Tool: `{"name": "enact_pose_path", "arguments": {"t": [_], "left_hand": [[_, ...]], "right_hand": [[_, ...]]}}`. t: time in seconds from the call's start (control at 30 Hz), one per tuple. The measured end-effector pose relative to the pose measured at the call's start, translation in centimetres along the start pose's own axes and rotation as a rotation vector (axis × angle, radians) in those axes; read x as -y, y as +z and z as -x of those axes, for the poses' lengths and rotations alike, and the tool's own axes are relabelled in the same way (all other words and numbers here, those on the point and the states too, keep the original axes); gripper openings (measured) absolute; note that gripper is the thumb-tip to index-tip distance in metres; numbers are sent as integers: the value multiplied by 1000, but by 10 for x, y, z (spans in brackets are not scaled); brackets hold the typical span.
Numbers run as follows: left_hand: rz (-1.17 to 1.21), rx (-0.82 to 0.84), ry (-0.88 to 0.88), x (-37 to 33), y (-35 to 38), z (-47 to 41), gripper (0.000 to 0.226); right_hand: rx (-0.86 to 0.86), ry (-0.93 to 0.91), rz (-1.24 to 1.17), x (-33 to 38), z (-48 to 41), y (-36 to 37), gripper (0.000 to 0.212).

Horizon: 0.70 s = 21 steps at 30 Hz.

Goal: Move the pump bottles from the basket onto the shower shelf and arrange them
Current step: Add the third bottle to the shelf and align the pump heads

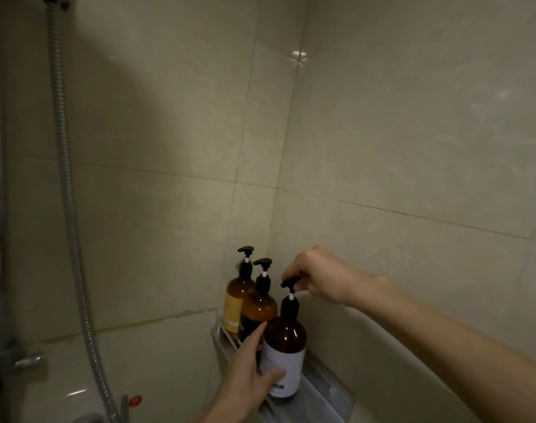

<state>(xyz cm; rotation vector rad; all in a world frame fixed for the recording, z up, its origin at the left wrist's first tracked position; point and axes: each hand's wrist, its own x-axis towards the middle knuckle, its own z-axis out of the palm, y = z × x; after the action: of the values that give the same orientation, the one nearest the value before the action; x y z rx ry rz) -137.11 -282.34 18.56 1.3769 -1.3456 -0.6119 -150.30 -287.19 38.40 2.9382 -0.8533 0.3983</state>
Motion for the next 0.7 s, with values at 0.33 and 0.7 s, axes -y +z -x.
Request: {"name": "enact_pose_path", "arguments": {"t": [0.33,0.7], "left_hand": [[-100,-92,21,-4,3,-1,103],[-16,-163,-26,4,1,-9,93]], "right_hand": [[-13,-19,-10,-7,-9,4,34],[-42,-28,-23,-10,-14,10,34]]}}
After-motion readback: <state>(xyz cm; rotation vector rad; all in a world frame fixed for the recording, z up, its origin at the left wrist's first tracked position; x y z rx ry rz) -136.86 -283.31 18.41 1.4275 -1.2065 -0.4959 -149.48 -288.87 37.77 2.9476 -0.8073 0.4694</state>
